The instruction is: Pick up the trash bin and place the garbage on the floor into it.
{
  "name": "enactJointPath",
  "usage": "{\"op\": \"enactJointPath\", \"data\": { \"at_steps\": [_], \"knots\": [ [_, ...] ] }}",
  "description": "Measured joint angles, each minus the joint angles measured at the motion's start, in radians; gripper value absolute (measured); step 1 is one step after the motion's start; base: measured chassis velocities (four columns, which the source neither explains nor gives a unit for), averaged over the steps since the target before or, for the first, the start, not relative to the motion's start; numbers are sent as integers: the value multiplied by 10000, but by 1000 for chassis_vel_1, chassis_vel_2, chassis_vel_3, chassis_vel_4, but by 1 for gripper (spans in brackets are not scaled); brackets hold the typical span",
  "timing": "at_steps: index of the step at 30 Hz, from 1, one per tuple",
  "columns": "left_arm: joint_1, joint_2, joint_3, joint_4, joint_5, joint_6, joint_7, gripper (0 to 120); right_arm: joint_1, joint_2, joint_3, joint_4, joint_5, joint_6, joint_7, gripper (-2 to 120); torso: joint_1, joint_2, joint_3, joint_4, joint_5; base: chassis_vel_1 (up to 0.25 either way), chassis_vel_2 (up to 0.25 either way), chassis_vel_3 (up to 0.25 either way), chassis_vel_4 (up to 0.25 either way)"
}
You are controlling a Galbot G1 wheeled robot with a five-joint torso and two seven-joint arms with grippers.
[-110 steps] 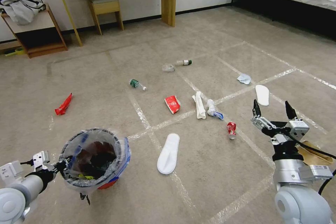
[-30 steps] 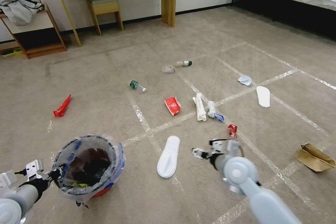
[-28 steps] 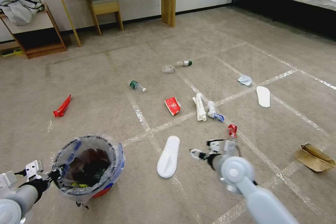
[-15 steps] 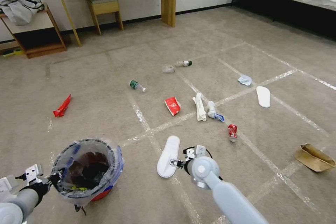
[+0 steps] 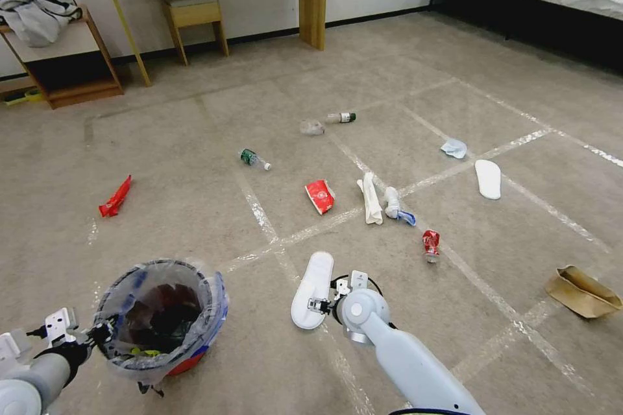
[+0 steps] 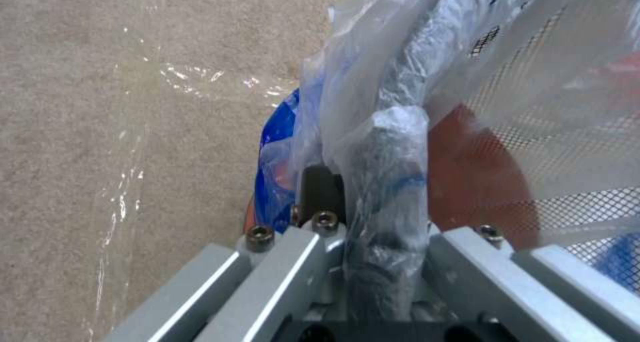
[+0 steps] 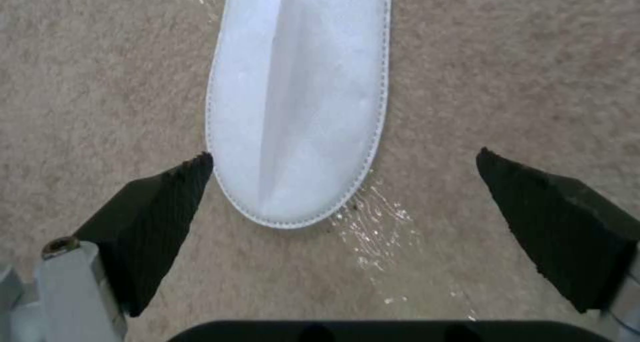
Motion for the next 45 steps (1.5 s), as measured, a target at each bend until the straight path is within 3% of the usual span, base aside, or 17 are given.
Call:
{"op": "enactJointPath", "data": {
  "at_steps": [32,45],
  "knots": [
    [196,-230,-110,-186,85,0,49,1,1273,1245,-623,-2887,-1290,970,-1438,100,0,0,0,-1,0,0,0,0,0],
    [365,-205,-264,-294,62,0,147,1,1601,1790,-874,-3748,-1646,1468,-1912,90,0,0,-1,0,1,0,0,0,0]
  ]
}}
